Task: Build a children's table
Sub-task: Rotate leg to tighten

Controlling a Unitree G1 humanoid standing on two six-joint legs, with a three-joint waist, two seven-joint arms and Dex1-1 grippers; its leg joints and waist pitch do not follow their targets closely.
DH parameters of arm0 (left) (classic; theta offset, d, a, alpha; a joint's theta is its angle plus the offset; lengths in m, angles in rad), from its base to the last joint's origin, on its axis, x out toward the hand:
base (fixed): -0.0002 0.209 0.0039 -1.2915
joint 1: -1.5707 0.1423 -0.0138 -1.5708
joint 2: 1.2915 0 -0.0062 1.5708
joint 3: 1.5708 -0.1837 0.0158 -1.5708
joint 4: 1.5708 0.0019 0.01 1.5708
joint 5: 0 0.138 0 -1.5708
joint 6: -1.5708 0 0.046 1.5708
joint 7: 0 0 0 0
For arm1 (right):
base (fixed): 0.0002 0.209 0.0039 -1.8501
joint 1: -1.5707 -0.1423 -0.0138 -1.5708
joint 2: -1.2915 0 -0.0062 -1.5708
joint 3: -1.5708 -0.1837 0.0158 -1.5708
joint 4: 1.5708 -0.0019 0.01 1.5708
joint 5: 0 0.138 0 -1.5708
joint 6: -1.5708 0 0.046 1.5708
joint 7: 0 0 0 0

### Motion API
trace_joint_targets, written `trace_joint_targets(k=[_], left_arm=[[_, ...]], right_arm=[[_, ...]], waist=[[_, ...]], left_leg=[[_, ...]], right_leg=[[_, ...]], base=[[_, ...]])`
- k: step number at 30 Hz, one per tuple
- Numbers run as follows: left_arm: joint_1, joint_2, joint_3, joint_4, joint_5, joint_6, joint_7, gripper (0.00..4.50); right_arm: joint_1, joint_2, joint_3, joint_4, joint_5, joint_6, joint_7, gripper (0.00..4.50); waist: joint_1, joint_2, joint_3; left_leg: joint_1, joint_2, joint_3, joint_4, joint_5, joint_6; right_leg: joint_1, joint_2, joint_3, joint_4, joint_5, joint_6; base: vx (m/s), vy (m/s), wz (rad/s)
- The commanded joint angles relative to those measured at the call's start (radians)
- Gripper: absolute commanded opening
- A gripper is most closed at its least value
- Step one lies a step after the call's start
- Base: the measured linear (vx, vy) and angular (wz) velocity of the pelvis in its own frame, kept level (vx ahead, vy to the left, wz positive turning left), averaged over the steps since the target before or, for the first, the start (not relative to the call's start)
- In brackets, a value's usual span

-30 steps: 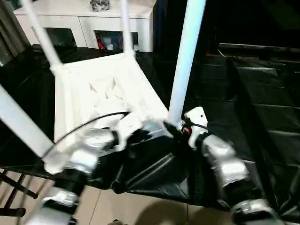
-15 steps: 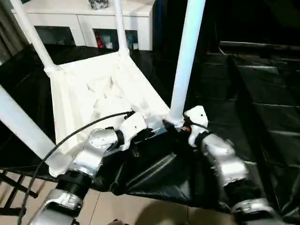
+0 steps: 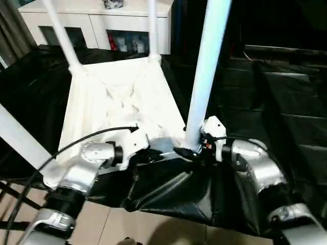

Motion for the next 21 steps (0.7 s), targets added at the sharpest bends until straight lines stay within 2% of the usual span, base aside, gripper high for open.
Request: trace_joint_targets(k=[1,5,6,9,12,13,14,16,18,21], left_arm=[[-0.005,0.012,0.012,-0.022,-0.044,-0.016,-0.042,0.0],[-0.004,0.024,0.019,-0.018,-0.049,-0.017,-0.064,0.0],[-0.002,0.033,0.019,-0.016,-0.048,-0.019,-0.072,0.0],[-0.001,0.04,0.016,-0.018,-0.055,-0.015,-0.08,0.0],[-0.001,0.049,0.015,-0.021,-0.063,-0.006,-0.095,0.0],[0.0,0.056,0.014,-0.021,-0.067,-0.003,-0.107,0.0],[0.001,0.059,0.013,-0.02,-0.068,-0.003,-0.11,0.0],[0.003,0.064,0.011,-0.019,-0.069,-0.005,-0.119,0.0],[0.004,0.068,0.009,-0.02,-0.071,-0.002,-0.128,0.0],[0.003,0.064,0.01,-0.021,-0.079,0.007,-0.131,0.0]], right_arm=[[-0.019,-0.016,0.014,0.0,0.016,0.002,0.072,4.04],[-0.023,-0.025,0.02,0.008,0.012,-0.001,0.112,3.63],[-0.024,-0.03,0.026,0.014,0.008,-0.003,0.133,3.63],[-0.027,-0.034,0.03,0.02,0.019,-0.002,0.148,3.28],[-0.028,-0.036,0.032,0.016,0.03,0.0,0.166,3.06],[-0.026,-0.035,0.031,0.015,0.031,0.002,0.179,3.06],[-0.025,-0.035,0.03,0.015,0.031,0.002,0.182,2.86],[-0.022,-0.035,0.03,0.015,0.032,0.006,0.19,2.78],[-0.014,-0.034,0.029,0.01,0.034,0.009,0.194,2.72],[0.009,-0.028,0.033,-0.009,0.039,0.013,0.191,2.71]], waist=[[0.001,-0.014,-0.064],[0.003,-0.012,-0.064],[0.004,-0.015,-0.063],[0.005,-0.014,-0.063],[0.006,-0.013,-0.063],[0.007,-0.008,-0.064],[0.006,-0.01,-0.064],[0.007,-0.002,-0.065],[0.006,-0.005,-0.066],[0.006,-0.001,-0.065]], left_leg=[[0.008,0.038,-0.012,-0.065,-0.201,0.072],[0.008,0.038,-0.012,-0.063,-0.178,0.081],[0.007,0.038,-0.012,-0.063,-0.182,0.081],[0.008,0.038,-0.012,-0.064,-0.185,0.075],[0.009,0.039,-0.012,-0.064,-0.184,0.075],[0.009,0.038,-0.013,-0.063,-0.182,0.074],[0.009,0.039,-0.012,-0.063,-0.18,0.075],[0.009,0.038,-0.014,-0.063,-0.179,0.073],[0.009,0.038,-0.013,-0.063,-0.181,0.072],[0.01,0.038,-0.013,-0.063,-0.191,0.069]], right_leg=[[0.054,-0.046,0.033,-0.061,-0.135,-0.258],[0.053,-0.046,0.032,-0.059,-0.109,-0.267],[0.054,-0.046,0.032,-0.059,-0.119,-0.268],[0.054,-0.047,0.032,-0.06,-0.134,-0.266],[0.053,-0.047,0.032,-0.059,-0.128,-0.269],[0.054,-0.047,0.032,-0.057,-0.118,-0.272],[0.054,-0.046,0.031,-0.057,-0.109,-0.274],[0.054,-0.046,0.031,-0.055,-0.094,-0.279],[0.056,-0.045,0.03,-0.055,-0.083,-0.283],[0.056,-0.045,0.03,-0.056,-0.08,-0.288]], base=[[0.0,0.0,0.0],[0.0,0.0,0.0],[0.0,0.0,0.0],[0.0,0.0,0.0],[0.0,0.0,0.0],[0.0,0.0,0.0],[0.0,0.0,0.0],[0.0,0.0,0.0],[0.0,0.0,0.0],[0.0,0.0,0.0]])
